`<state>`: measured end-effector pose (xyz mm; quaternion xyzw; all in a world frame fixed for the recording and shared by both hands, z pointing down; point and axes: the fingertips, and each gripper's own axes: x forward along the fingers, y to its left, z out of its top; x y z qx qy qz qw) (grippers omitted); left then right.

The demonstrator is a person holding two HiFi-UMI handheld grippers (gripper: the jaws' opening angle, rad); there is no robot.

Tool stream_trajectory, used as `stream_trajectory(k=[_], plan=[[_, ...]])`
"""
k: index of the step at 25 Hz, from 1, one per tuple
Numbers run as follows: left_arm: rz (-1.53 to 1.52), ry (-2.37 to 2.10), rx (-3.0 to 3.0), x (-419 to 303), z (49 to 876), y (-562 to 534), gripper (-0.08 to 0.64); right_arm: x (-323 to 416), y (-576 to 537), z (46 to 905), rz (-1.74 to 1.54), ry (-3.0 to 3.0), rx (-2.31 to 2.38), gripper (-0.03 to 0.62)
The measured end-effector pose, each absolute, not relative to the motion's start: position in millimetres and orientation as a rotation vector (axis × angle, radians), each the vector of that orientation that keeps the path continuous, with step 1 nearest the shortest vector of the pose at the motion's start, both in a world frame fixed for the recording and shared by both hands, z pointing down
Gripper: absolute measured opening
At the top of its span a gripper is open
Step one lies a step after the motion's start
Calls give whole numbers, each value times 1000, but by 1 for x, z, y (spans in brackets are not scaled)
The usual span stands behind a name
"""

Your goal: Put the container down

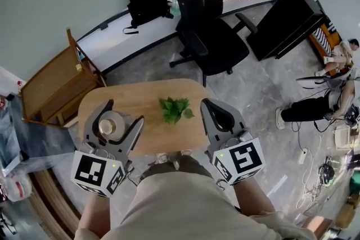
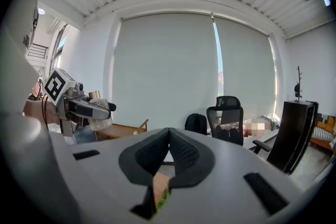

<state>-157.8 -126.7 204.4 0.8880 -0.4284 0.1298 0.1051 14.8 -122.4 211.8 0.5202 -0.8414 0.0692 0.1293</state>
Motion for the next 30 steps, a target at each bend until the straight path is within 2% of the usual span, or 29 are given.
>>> stream_trajectory(k=[19, 30], plan=[[361, -1397, 2558, -138, 248, -175, 334, 25, -165, 241, 225, -2514, 1408, -5], [390, -1470, 2617, -136, 335, -237, 334, 8, -227, 305, 253, -2524, 1365, -5]])
